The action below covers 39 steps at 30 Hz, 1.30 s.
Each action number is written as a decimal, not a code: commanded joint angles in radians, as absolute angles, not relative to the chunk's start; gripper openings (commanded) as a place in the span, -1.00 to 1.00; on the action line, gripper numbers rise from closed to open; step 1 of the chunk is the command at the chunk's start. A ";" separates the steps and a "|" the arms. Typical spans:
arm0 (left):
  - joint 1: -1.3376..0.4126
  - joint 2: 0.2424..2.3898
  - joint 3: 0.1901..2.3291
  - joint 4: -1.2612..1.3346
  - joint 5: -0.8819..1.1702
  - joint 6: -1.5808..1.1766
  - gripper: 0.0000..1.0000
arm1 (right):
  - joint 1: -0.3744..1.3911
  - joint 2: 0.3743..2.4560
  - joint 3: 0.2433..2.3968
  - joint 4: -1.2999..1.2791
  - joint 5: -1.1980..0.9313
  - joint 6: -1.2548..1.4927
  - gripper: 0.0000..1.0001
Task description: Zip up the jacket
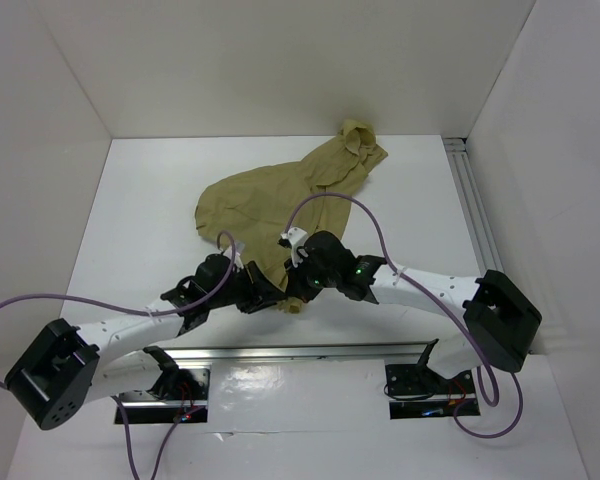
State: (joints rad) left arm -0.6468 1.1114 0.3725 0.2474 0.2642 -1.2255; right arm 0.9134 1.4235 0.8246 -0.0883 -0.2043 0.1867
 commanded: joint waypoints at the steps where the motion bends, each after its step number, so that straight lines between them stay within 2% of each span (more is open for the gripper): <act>1: -0.650 1.127 0.416 0.236 0.258 -1.186 -0.11 | 0.913 1.399 0.848 -0.054 -0.224 0.192 -1.00; 9: -0.650 1.118 0.425 0.202 0.239 -1.177 -0.46 | 0.913 1.420 0.857 -0.054 -0.265 0.201 -1.00; 12: -0.650 1.118 0.425 0.193 0.239 -1.177 -0.67 | 0.913 1.420 0.857 -0.054 -0.265 0.201 -1.00; 14: -0.650 1.118 0.425 0.193 0.239 -1.167 -0.96 | 0.913 1.420 0.857 -0.054 -0.274 0.201 -1.00; 15: -0.650 1.118 0.425 0.178 0.239 -1.167 -1.00 | 0.913 1.420 0.867 -0.054 -0.275 0.201 -1.00; 21: -0.650 1.118 0.445 0.124 0.313 -1.106 -1.00 | 0.913 1.420 0.876 -0.081 -0.206 0.201 -1.00; 30: -0.581 1.190 0.434 0.109 0.572 -0.976 -1.00 | 0.913 1.420 0.905 -0.101 -0.106 0.121 -1.00; 39: -0.581 1.180 0.407 0.120 0.588 -0.965 -1.00 | 0.913 1.450 0.914 -0.066 -0.075 0.112 -1.00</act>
